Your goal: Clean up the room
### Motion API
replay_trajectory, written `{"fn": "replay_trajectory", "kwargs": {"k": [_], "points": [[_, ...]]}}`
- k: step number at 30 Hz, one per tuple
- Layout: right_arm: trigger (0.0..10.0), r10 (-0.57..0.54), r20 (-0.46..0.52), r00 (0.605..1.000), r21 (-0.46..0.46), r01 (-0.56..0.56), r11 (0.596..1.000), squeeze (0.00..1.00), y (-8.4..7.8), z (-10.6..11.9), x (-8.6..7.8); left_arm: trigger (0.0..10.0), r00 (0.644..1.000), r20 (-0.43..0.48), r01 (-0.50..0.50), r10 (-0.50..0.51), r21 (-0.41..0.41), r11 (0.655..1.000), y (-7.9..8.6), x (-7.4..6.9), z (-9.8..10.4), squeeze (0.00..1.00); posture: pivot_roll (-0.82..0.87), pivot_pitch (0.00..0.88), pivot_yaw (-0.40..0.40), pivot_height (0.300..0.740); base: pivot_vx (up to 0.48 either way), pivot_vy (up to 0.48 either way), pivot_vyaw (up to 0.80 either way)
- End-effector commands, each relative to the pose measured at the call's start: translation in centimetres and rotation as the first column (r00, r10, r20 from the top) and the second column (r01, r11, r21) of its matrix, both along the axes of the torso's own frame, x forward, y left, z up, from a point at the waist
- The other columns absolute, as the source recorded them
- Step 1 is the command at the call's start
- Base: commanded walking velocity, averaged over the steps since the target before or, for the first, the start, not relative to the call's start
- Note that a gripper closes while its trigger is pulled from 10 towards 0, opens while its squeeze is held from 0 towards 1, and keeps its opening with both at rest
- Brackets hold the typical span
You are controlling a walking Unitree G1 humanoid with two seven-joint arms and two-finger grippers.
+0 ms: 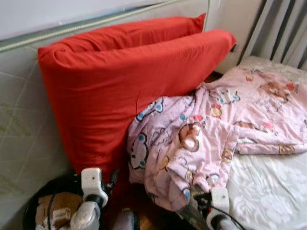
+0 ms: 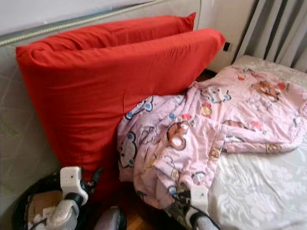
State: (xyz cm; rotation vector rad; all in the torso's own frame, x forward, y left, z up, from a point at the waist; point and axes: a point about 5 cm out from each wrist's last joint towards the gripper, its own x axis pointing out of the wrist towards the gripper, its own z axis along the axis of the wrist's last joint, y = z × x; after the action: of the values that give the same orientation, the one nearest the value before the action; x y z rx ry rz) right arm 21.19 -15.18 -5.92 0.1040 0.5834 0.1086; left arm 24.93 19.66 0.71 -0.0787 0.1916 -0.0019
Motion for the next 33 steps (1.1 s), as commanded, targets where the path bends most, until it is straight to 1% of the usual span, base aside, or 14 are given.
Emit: {"fn": "replay_trajectory", "kwargs": {"k": [1, 6, 10, 11, 12, 14, 19, 20, 22, 23, 25, 28, 32, 33], "points": [[10.0, -0.015, -0.011, 1.000, -0.021, 0.014, 1.000, 0.00, -0.7, -0.1, -0.2, 10.0, 1.000, -0.009, 0.008, -0.008, -0.020, 1.000, -0.5, 0.0, -0.1, 0.00, 0.04, 0.049, 0.014, 0.634, 0.315, 0.000, 0.00], [10.0, -0.026, -0.013, 1.000, -0.029, 0.025, 0.999, 0.00, -0.8, -0.2, -0.2, 10.0, 1.000, -0.006, 0.010, -0.010, -0.021, 1.000, -0.5, 0.1, -0.1, 0.00, 0.04, 0.050, 0.014, 0.634, 0.316, 0.000, 0.00], [10.0, -0.097, -0.030, 0.995, -0.043, 0.096, 0.994, 0.00, -1.6, -0.3, -0.4, 10.0, 1.000, -0.007, 0.009, -0.009, -0.018, 1.000, -0.5, 0.1, -0.1, 0.00, 0.04, 0.050, 0.014, 0.634, 0.292, 0.000, 0.00], [10.0, -0.101, -0.031, 0.994, -0.045, 0.099, 0.994, 0.00, -1.7, -0.3, -0.4, 10.0, 1.000, -0.008, 0.008, -0.008, -0.017, 1.000, -0.5, 0.1, -0.1, 0.00, 0.04, 0.050, 0.014, 0.634, 0.240, 0.000, 0.00], [10.0, -0.121, -0.046, 0.992, -0.056, 0.118, 0.991, 0.00, -2.0, -0.4, -0.4, 10.0, 1.000, -0.008, 0.008, -0.008, -0.017, 1.000, -0.5, 0.1, -0.1, 0.00, 0.04, 0.052, 0.015, 0.634, 0.000, 0.000, 0.00], [10.0, -0.144, -0.058, 0.988, -0.043, 0.141, 0.989, 0.00, -2.2, -0.5, -0.5, 10.0, 1.000, -0.007, 0.009, -0.009, -0.017, 1.000, -0.5, 0.1, -0.1, 0.00, 0.04, 0.053, 0.015, 0.634, 0.000, 0.000, 0.00], [10.0, -0.143, -0.063, 0.988, -0.054, 0.140, 0.989, 0.00, -2.3, -0.5, -0.5, 10.0, 1.000, -0.009, 0.011, -0.011, -0.016, 1.000, -0.4, 0.1, -0.1, 0.00, 0.05, 0.056, 0.018, 0.634, 0.000, 0.000, 0.00], [10.0, -0.145, -0.054, 0.988, -0.047, 0.142, 0.989, 0.85, -2.3, -0.2, 0.0, 10.0, 1.000, -0.009, 0.012, -0.012, -0.013, 1.000, -0.4, 0.1, -0.1, 0.00, 0.05, 0.054, 0.019, 0.634, 0.000, 0.000, 0.00], [10.0, -0.147, -0.048, 0.988, -0.045, 0.145, 0.988, 0.85, -2.4, 0.0, 0.5, 10.0, 1.000, -0.010, 0.013, -0.013, -0.012, 1.000, -0.4, 0.0, -0.1, 0.00, 0.05, 0.054, 0.020, 0.634, 0.000, 0.000, 0.00], [10.0, -0.152, -0.044, 0.987, -0.045, 0.150, 0.988, 1.00, -2.5, 0.3, 0.9, 10.0, 1.000, -0.009, 0.014, -0.014, -0.011, 1.000, -0.4, 0.0, -0.1, 0.00, 0.05, 0.055, 0.021, 0.634, 0.000, 0.000, 0.00], [10.0, -0.162, -0.041, 0.986, -0.041, 0.160, 0.986, 1.00, -2.6, 0.7, 1.8, 10.0, 1.000, -0.005, 0.017, -0.017, -0.008, 1.000, -0.3, 0.2, 0.0, 0.00, 0.06, 0.053, 0.023, 0.634, 0.000, 0.000, 0.00], [10.0, -0.162, -0.040, 0.986, -0.037, 0.161, 0.986, 1.00, -2.6, 1.0, 2.2, 10.0, 1.000, 0.000, 0.021, -0.021, -0.005, 1.000, -0.3, 0.4, 0.2, 0.00, 0.07, 0.055, 0.026, 0.634, 0.000, 0.000, 0.00], [10.0, -0.125, 0.044, 0.991, -0.025, 0.126, 0.992, 1.00, -1.1, 2.7, 4.7, 10.0, 1.000, 0.014, 0.028, -0.028, 0.002, 1.000, -0.2, 0.8, 0.7, 0.00, 0.07, 0.063, 0.030, 0.634, 0.000, 0.000, 0.00], [10.0, -0.120, 0.050, 0.991, -0.028, 0.122, 0.992, 1.00, -1.0, 2.9, 5.0, 10.0, 0.999, 0.018, 0.028, -0.028, 0.003, 1.000, -0.1, 0.9, 0.8, 0.00, 0.08, 0.065, 0.030, 0.634, 0.000, 0.000, 0.00]]}}
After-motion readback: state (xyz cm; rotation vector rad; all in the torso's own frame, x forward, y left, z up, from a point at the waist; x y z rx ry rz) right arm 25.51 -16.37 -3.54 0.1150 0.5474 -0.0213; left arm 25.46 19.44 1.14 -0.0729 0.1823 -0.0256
